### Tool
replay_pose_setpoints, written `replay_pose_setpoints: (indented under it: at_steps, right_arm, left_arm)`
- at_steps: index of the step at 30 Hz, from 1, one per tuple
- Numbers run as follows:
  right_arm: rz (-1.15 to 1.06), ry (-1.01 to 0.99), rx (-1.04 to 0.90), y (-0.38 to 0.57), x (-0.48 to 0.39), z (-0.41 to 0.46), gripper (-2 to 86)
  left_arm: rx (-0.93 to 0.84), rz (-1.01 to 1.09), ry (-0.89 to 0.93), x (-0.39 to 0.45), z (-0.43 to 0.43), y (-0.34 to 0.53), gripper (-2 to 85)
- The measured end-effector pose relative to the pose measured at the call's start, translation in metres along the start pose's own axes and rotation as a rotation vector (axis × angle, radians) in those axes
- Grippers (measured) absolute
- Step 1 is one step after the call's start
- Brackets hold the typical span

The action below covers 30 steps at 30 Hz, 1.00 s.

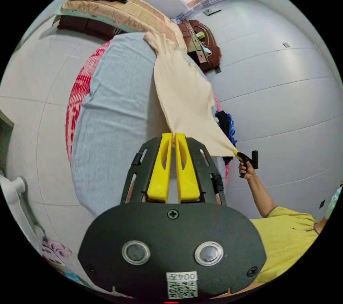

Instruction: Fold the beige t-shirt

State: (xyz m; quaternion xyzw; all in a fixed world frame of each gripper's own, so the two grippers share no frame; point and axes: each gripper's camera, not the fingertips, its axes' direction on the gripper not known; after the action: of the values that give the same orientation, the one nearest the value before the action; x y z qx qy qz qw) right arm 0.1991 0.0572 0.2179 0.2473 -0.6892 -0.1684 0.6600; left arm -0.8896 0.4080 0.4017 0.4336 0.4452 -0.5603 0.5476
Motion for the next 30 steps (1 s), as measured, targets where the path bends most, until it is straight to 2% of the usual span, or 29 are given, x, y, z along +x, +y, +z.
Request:
replay_pose_setpoints:
  at_steps: [3, 8, 30]
  right_arm:
    - [0.044, 0.029, -0.053, 0.03, 0.029, 0.023, -0.4]
    - [0.108, -0.044, -0.019, 0.081, 0.068, 0.021, -0.4]
    - [0.117, -0.099, -0.071, 0.301, 0.147, -0.027, -0.5]
  left_arm:
    - [-0.049, -0.004, -0.057, -0.012, 0.009, 0.028, 1.7]
    - [-0.004, -0.085, -0.021, -0.042, -0.005, 0.073, 1.7]
    - [-0.033, -0.082, -0.104, -0.099, -0.087, 0.313, 1.8]
